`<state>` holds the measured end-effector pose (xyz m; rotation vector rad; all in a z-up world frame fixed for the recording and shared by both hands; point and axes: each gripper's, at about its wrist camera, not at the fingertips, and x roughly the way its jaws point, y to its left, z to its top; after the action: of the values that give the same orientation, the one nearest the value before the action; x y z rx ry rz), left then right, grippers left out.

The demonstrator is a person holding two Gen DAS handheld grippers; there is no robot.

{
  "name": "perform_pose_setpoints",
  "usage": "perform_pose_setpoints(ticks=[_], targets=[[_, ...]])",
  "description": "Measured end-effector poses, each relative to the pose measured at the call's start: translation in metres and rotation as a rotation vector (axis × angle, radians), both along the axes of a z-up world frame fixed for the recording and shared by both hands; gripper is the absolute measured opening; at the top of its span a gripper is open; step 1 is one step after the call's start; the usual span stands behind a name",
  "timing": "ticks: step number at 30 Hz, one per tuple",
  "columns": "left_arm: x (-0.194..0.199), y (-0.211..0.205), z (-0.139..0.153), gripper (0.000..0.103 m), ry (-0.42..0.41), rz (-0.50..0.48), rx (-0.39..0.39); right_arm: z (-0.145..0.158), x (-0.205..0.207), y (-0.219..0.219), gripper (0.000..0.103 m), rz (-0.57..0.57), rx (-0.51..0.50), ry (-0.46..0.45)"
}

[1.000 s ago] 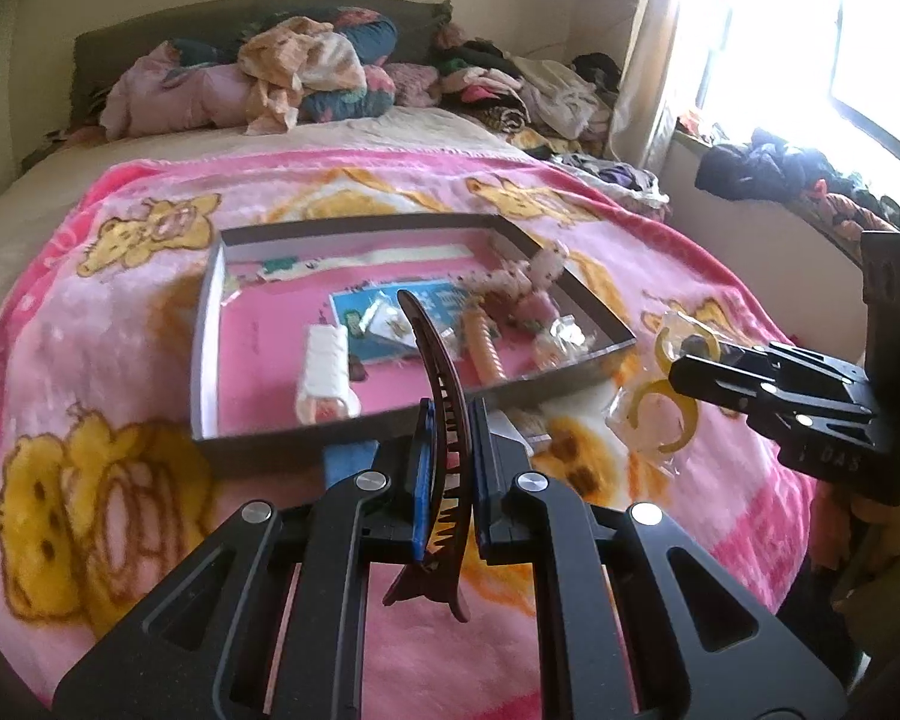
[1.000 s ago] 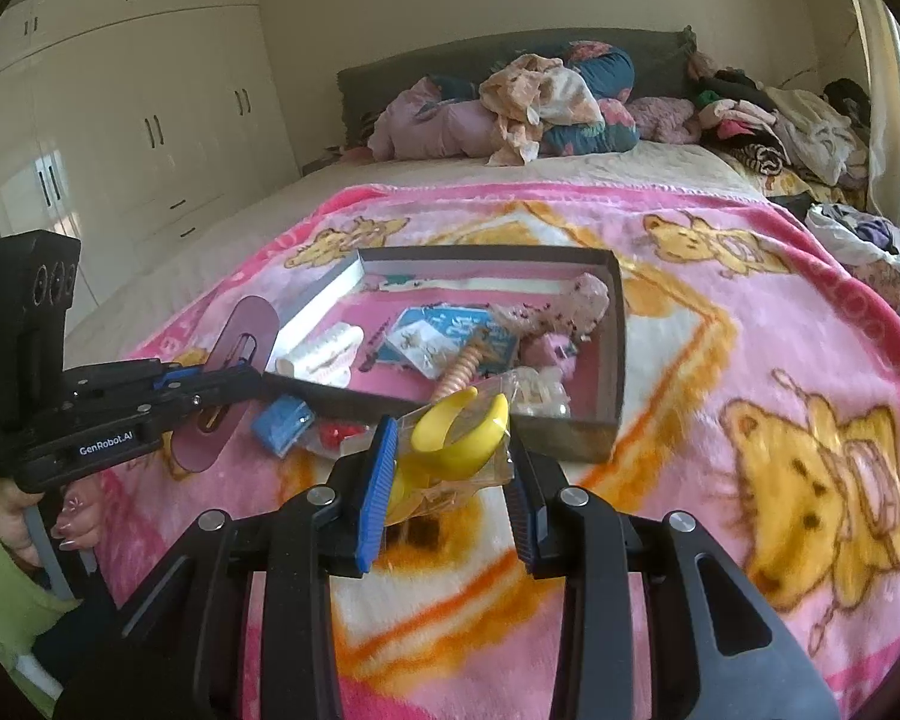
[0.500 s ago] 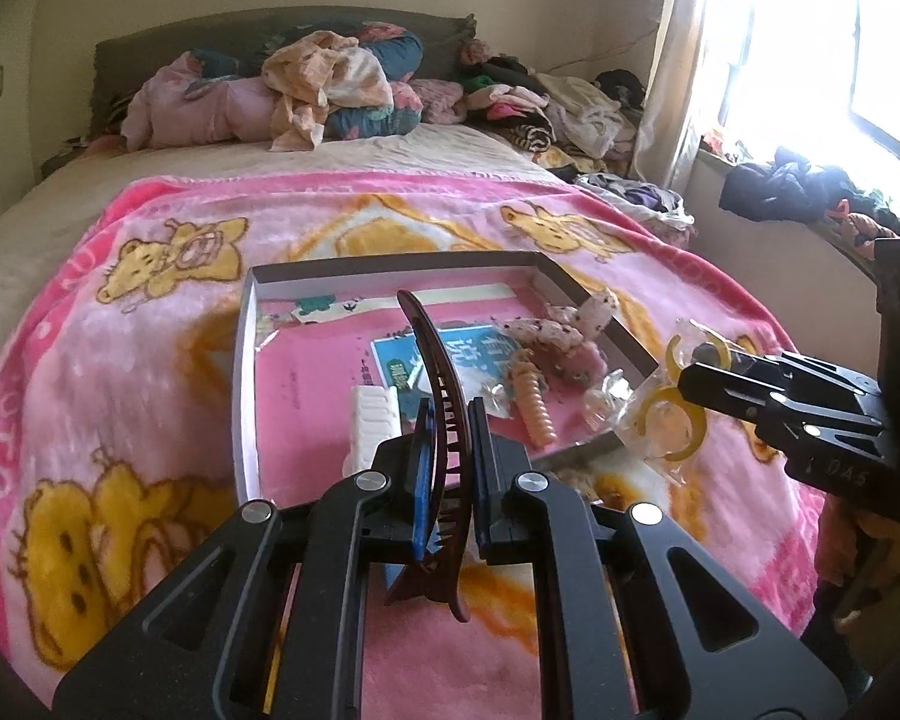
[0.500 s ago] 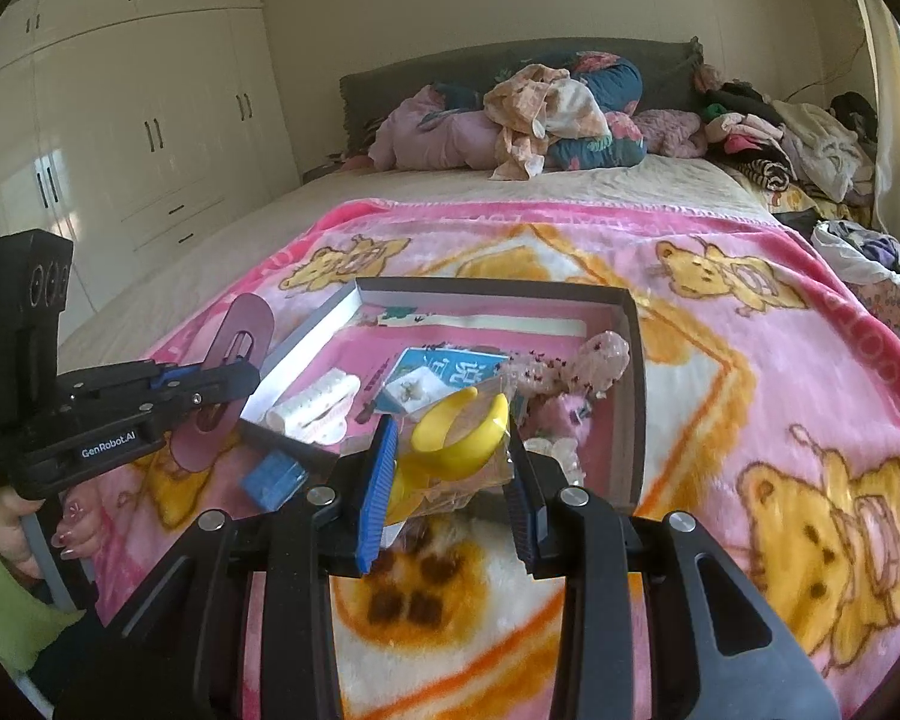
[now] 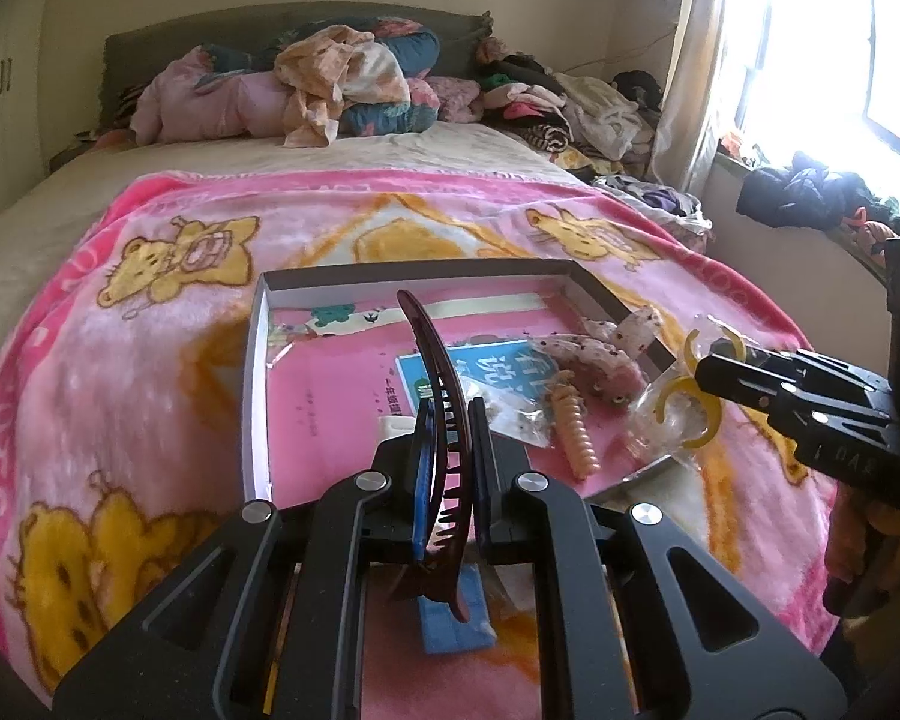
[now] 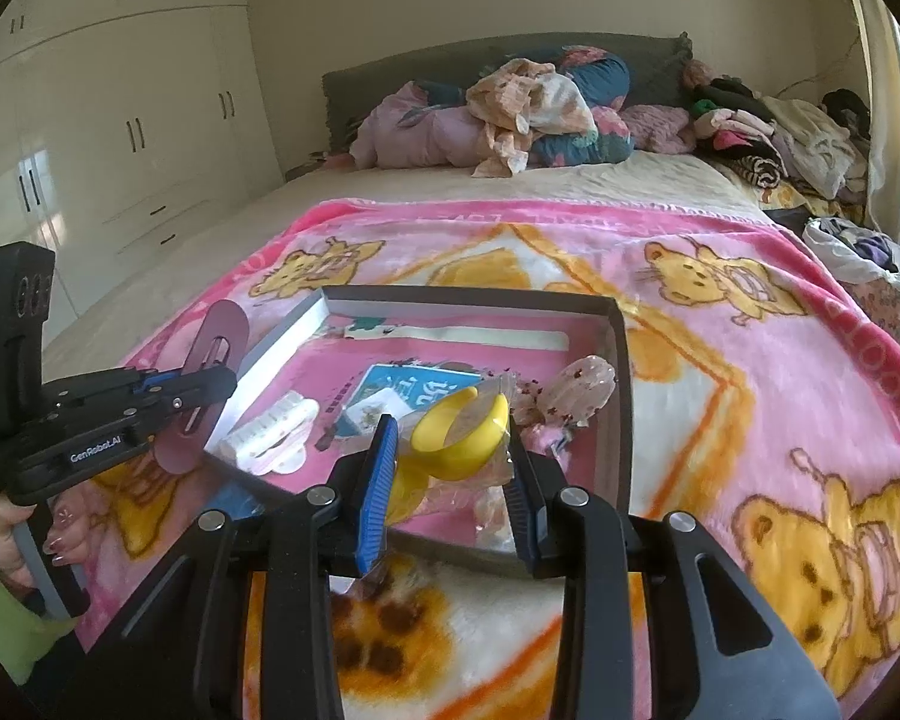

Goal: Organize jewelry
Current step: 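Carry the brown claw clip and yellow bangles over the box with both tools, then open the right tool to drop the bangles while the left tool drops the claw clip into the box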

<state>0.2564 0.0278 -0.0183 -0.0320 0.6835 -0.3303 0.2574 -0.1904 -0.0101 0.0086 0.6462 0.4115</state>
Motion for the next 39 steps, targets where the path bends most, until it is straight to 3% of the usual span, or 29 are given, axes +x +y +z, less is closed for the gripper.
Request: perform_pose_setpoints(ticks=[18, 33, 39], targets=[[0.048, 0.012, -0.016, 0.005, 0.023, 0.053, 0.033, -0.016, 0.045, -0.001, 0.032, -0.057, -0.047, 0.029], [0.055, 0.012, -0.037, 0.005, 0.06, 0.061, 0.038, -0.035, 0.063, -0.005, 0.034, -0.102, -0.058, 0.083], [0.056, 0.012, -0.038, 0.005, 0.061, 0.061, 0.04, -0.04, 0.056, -0.008, 0.039, -0.105, -0.046, 0.093]])
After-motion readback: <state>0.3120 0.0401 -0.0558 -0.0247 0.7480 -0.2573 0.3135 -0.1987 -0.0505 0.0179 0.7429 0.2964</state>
